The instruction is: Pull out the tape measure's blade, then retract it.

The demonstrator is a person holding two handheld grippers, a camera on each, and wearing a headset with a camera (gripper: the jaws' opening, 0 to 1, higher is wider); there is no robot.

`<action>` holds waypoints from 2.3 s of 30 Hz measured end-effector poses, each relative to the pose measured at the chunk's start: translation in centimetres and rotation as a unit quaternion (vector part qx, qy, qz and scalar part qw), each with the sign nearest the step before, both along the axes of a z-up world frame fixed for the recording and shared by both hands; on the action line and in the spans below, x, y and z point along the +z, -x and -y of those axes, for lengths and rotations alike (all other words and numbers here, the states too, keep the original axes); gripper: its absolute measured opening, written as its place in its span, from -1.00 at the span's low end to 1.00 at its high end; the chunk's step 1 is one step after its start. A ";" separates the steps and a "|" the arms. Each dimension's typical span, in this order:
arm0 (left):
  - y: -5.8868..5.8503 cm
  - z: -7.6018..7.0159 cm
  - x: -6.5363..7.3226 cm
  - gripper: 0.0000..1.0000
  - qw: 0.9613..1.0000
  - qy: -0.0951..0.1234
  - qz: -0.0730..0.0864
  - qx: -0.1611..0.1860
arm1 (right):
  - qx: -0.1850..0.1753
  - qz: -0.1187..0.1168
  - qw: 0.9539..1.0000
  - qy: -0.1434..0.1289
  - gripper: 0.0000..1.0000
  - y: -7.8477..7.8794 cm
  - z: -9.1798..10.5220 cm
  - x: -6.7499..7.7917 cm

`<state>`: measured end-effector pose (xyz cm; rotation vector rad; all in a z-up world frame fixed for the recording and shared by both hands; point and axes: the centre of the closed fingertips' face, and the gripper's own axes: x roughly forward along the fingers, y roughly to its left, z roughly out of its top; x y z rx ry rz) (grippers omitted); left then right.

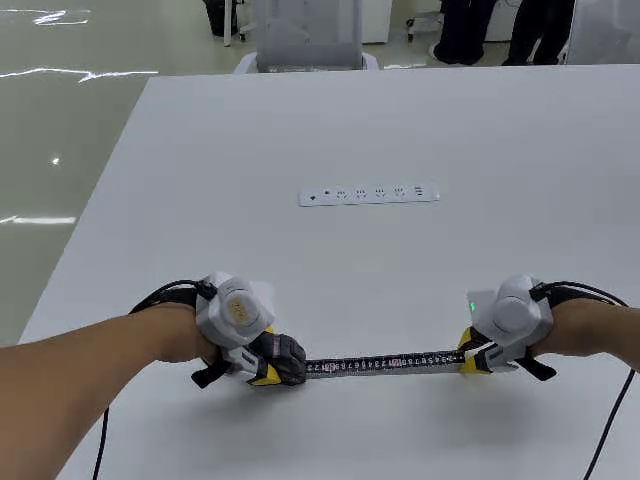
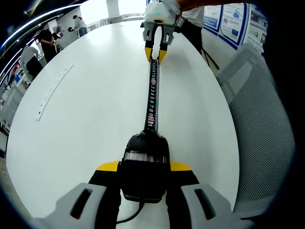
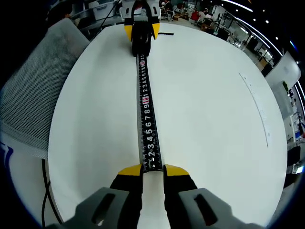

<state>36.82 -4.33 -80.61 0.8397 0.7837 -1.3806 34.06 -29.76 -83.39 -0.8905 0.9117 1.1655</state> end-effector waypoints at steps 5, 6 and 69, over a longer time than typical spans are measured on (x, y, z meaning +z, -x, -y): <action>0.0 0.0 0.0 -0.36 1.000 0.001 0.000 0.001 | 0.009 0.013 1.000 0.014 -0.66 -0.1 0.0 0.2; 0.0 0.0 0.0 -0.36 1.000 0.001 0.000 0.000 | 0.006 0.016 1.000 0.012 -0.66 -0.2 0.0 0.3; -1.3 -0.4 0.7 0.04 0.995 0.044 0.018 0.083 | -0.261 0.024 0.955 -0.140 1.00 -0.1 1.9 2.8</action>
